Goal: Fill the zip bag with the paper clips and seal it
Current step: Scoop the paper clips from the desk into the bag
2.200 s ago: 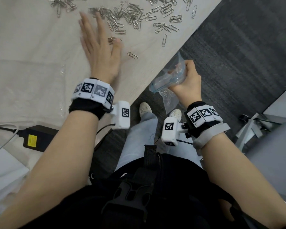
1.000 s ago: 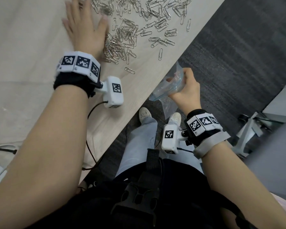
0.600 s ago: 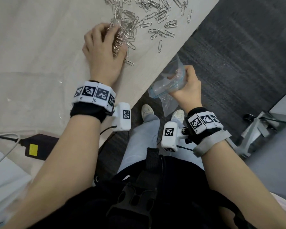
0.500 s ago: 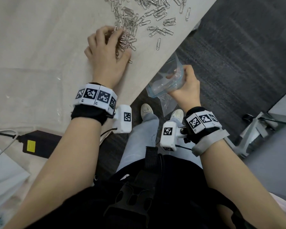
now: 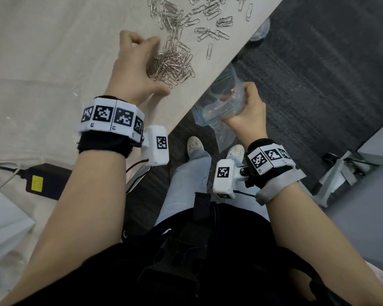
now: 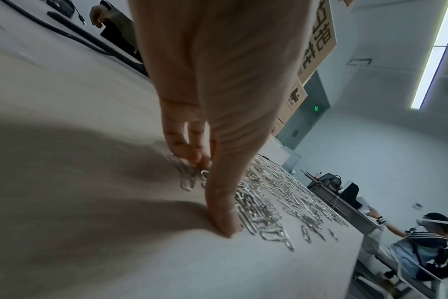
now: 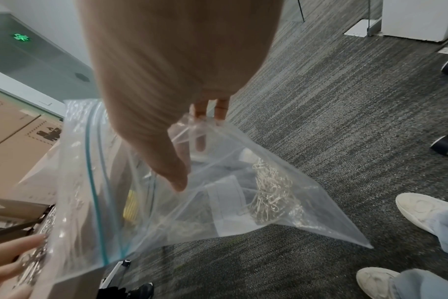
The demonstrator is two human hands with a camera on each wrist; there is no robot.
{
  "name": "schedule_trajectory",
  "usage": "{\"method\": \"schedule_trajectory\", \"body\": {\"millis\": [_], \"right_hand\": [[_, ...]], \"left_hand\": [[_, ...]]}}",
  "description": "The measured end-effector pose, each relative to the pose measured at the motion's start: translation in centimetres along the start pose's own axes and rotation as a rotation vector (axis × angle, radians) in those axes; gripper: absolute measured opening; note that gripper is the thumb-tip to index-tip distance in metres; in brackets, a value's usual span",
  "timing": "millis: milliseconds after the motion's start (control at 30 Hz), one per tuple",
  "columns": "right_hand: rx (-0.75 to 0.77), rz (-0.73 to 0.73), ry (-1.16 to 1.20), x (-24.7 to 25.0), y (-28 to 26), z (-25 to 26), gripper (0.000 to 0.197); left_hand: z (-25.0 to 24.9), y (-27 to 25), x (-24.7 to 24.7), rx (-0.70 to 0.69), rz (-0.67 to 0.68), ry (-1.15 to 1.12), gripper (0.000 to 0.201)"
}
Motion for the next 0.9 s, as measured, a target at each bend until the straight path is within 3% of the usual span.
{"method": "schedule_trajectory", "body": {"millis": [167, 333, 433, 567, 733, 900], "right_hand": [[0.003, -0.012, 0.001, -0.1, 0.1, -0.2, 0.046], [0.015, -0.018, -0.005, -0.1, 0.1, 0.0, 0.044], [0.016, -0.020, 0.000, -0.2, 0.2, 0.0, 0.044], [0.011, -0.021, -0.002, -0.4, 0.3, 0.0, 0.044], [0.011, -0.018, -0.016, -0.5, 0.5, 0.1, 0.043], [0.012, -0.017, -0.020, -0.3, 0.5, 0.1, 0.045]], "left_hand": [[-1.0, 0.1, -1.3, -0.041, -0.043, -0.116, 0.074], [-1.0, 0.1, -0.8, -0.055, -0.074, -0.289, 0.070], [-0.2, -0.4, 0.9, -0.034, -0.119, -0.127, 0.064], [1.8, -0.1, 1.5, 0.054, -0.052, -0.021, 0.070], [1.2, 0.4, 0.0, 0.039, -0.079, -0.241, 0.062], [-1.1, 0.7, -1.5, -0.057, -0.021, -0.335, 0.064]]}}
Point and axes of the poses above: each hand's wrist, its own y-axis towards the middle knuckle, its own x-axis out of the back of the hand, z = x × y, the point moved 5 cm from there along y, towards the middle knuckle, and after that the axes turned 9 degrees about z, right-handed, at the moved point
